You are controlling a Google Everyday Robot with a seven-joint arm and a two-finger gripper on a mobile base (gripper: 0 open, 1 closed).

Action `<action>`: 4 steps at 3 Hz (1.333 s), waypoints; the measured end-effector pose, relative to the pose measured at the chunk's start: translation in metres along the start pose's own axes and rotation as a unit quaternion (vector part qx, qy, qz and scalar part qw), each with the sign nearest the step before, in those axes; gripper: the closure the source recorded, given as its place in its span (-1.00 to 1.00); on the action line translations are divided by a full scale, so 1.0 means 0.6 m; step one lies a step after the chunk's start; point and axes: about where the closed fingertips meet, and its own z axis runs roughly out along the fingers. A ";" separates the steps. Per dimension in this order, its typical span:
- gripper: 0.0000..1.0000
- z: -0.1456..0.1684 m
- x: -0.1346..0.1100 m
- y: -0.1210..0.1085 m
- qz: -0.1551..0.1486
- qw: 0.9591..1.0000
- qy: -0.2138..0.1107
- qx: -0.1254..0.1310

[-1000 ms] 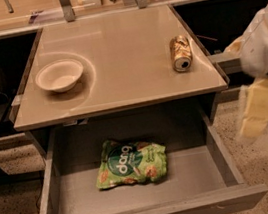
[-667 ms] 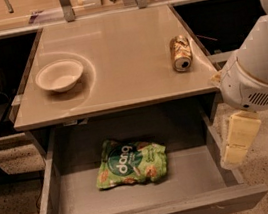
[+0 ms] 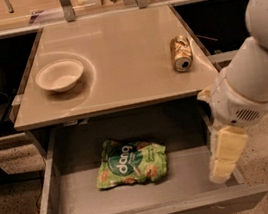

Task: Pick green rice chip bag from top drawer and place on counter

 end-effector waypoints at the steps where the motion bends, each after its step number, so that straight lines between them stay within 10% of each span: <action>1: -1.00 0.089 -0.041 0.021 -0.007 0.999 -0.032 -0.030; 4: -1.00 0.174 -0.081 0.027 -0.007 0.997 -0.065 -0.040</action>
Offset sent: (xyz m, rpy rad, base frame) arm 0.0079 0.1004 -0.1160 0.1672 0.1197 0.0375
